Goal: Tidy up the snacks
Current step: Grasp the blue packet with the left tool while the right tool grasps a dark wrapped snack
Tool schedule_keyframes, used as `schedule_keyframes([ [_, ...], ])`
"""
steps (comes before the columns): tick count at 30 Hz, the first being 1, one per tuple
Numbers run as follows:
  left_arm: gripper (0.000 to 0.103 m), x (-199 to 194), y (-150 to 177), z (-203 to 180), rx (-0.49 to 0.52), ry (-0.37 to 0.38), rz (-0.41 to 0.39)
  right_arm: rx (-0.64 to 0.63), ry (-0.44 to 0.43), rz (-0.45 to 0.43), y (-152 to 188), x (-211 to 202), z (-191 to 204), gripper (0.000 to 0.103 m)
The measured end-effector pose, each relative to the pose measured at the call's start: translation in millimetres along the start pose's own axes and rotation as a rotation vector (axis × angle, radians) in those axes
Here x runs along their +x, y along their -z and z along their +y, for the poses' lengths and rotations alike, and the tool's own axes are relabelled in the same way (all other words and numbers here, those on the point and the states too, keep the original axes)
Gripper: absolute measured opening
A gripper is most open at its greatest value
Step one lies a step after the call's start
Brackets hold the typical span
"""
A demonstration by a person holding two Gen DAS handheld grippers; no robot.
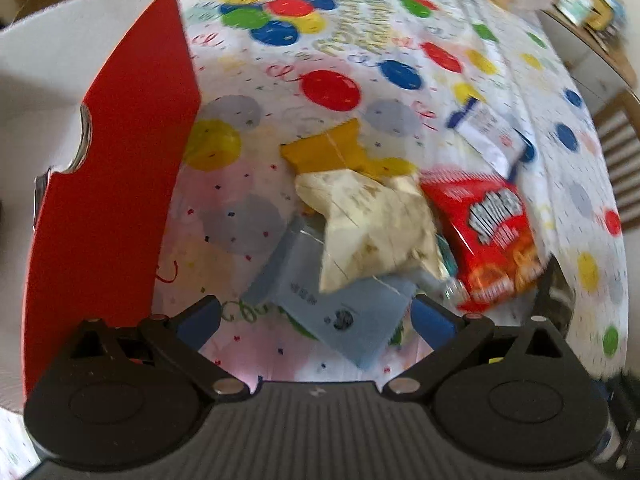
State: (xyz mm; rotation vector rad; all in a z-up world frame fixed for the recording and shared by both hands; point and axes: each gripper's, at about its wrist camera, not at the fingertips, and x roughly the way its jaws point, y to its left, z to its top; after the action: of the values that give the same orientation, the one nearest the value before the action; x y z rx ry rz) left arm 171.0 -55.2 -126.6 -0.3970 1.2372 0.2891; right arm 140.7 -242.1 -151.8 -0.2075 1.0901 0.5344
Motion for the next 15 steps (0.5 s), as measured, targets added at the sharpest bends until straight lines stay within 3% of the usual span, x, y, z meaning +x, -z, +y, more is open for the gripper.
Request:
schedule_keyframes([
  [5,0.1,9,-9,2,-0.114,0.008,0.026,0.003,-0.015,0.004,0,2,-5,0.081],
  [15,0.1,22,-16,-14,-0.098,-0.08,0.006,-0.024,-0.009,0.028,4,8,-6,0.075],
])
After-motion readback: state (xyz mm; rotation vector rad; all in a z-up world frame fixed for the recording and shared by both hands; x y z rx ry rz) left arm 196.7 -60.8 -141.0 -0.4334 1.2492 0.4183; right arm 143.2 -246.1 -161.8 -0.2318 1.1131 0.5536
